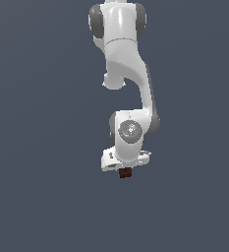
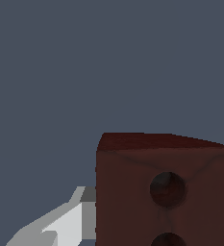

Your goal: Pick up the object and move it to a goal position.

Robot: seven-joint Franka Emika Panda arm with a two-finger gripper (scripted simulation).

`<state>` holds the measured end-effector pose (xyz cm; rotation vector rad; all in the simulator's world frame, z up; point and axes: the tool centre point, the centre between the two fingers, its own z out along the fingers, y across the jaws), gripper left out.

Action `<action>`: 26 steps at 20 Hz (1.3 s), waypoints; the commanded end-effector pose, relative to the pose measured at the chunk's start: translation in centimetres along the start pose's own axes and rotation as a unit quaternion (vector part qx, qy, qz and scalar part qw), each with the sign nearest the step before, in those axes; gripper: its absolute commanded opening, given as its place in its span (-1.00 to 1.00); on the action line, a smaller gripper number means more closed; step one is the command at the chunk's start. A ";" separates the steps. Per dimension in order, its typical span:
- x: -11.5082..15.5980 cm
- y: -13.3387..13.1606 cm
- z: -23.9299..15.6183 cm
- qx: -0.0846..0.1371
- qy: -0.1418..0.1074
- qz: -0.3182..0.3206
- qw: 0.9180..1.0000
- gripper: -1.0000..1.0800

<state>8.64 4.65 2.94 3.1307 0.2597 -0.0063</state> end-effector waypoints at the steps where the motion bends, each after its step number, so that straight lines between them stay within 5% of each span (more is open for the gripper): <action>1: -0.2 -0.5 -0.5 0.000 0.001 0.000 1.000 -1.00; 26: -8.1 -12.0 -9.4 0.000 0.002 0.000 1.000 -1.00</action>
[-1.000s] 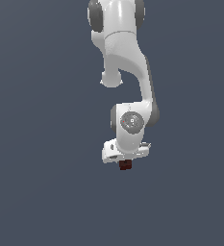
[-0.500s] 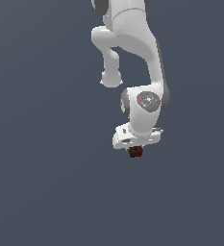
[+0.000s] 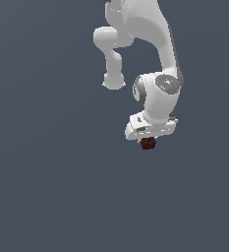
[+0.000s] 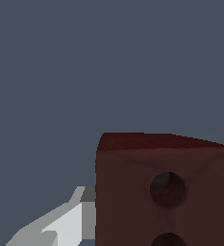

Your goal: Pick up the object and move it to a goal position.

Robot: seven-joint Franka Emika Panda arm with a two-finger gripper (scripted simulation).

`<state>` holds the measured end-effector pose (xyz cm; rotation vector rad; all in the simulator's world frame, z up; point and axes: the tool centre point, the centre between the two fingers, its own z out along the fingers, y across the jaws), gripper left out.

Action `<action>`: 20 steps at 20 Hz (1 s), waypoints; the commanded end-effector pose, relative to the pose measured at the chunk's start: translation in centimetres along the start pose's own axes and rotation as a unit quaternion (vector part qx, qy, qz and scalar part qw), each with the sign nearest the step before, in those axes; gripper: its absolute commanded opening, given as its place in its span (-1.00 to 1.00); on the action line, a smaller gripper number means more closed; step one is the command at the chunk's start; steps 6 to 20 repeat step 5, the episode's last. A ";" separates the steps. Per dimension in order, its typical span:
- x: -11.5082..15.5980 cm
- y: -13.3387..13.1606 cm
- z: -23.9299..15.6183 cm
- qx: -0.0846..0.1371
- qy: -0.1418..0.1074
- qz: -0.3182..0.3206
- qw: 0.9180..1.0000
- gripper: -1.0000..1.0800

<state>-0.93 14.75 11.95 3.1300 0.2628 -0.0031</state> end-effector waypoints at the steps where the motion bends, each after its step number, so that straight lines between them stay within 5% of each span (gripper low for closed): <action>1: -0.4 -0.7 -0.6 0.000 0.001 0.001 1.000 -1.00; 20: -0.6 -1.0 -1.0 0.000 0.001 0.001 1.000 -1.00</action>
